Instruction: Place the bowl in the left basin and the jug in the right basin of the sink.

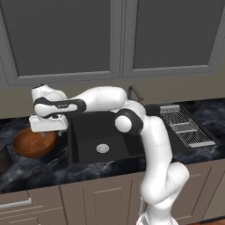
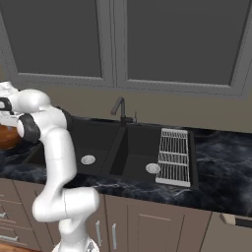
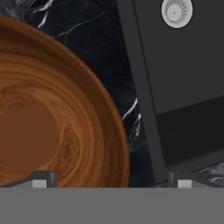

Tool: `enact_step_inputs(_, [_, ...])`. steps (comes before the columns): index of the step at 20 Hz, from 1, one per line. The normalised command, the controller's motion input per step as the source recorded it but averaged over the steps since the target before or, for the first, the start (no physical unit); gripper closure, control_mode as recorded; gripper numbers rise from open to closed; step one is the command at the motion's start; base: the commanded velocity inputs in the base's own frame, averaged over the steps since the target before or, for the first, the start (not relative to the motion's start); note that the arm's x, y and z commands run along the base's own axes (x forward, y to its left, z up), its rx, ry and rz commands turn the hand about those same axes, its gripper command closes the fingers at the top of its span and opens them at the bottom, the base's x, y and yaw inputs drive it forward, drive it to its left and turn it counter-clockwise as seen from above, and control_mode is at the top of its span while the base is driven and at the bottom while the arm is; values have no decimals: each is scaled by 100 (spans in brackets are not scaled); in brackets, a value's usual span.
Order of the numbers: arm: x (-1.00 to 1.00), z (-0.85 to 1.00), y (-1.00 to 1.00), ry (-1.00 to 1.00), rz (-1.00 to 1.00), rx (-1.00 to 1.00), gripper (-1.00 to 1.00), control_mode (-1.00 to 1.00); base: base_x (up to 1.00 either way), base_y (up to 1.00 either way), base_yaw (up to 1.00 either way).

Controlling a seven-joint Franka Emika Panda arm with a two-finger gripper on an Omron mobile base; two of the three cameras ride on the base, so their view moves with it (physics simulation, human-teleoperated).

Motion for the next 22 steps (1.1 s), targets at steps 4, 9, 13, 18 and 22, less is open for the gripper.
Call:
enact_step_inputs(4, [-12,-36,-18,0,-5,-1,-100,-100,0,0,0])
enact_step_inputs(9, [-15,-13,-27,0,-3,0,-100,-100,0,0,0])
enact_step_inputs(13, [-3,-15,-2,-5,-1,0,-100,-100,0,0,0])
enact_step_inputs(18, [3,-23,9,-12,0,0,-100,-100,0,0,0])
enact_step_inputs(22, [0,-21,4,-15,0,0,-100,-100,0,0,0])
